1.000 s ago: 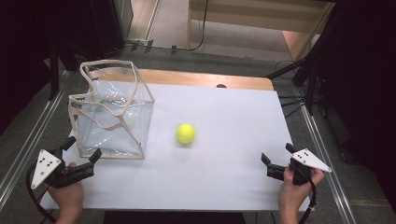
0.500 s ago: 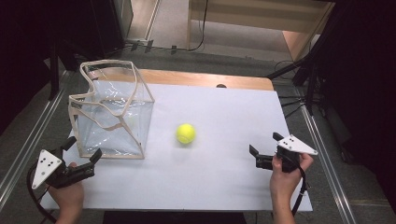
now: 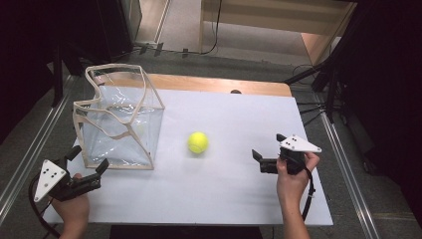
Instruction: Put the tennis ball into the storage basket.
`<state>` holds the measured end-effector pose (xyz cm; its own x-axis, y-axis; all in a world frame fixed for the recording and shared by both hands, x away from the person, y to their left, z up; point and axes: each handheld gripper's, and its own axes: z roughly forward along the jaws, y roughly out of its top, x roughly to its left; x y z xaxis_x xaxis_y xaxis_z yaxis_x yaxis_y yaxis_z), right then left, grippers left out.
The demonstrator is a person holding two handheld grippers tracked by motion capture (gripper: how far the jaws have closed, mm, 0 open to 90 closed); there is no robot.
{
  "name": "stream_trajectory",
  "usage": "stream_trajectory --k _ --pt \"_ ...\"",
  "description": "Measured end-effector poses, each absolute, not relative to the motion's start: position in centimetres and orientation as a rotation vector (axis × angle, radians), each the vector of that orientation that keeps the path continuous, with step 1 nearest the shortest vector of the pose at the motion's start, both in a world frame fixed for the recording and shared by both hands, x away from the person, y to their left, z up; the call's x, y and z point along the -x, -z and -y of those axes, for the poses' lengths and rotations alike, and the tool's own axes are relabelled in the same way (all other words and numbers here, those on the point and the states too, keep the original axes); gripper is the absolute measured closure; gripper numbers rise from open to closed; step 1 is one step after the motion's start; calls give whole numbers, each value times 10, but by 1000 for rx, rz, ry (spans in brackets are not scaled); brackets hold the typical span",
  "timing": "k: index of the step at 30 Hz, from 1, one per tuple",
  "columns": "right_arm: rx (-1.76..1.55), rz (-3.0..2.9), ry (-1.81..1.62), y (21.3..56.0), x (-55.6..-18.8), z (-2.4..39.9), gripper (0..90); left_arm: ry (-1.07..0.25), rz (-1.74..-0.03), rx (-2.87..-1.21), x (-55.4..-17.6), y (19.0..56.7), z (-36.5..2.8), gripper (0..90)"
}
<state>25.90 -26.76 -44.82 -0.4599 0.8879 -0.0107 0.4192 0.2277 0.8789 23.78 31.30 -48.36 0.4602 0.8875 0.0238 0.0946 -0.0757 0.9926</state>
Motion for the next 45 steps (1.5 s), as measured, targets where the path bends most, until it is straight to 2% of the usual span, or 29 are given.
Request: stream_trajectory --k 45 --pt "-1014 -2267 -1167 439 -320 177 0 -823 -898 -1505 -237 483 -314 53"
